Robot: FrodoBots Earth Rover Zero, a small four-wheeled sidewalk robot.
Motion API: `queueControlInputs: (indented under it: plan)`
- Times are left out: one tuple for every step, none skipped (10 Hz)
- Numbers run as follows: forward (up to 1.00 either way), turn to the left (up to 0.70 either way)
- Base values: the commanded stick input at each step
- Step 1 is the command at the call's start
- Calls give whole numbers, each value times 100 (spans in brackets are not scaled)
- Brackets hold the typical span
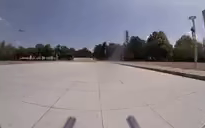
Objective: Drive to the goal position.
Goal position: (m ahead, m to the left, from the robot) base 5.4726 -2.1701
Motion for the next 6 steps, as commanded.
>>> queueControlInputs:
  plan:
    - [100, 0]
    - [100, 0]
    - [100, 0]
    - [100, 0]
    - [100, 0]
    - [100, 0]
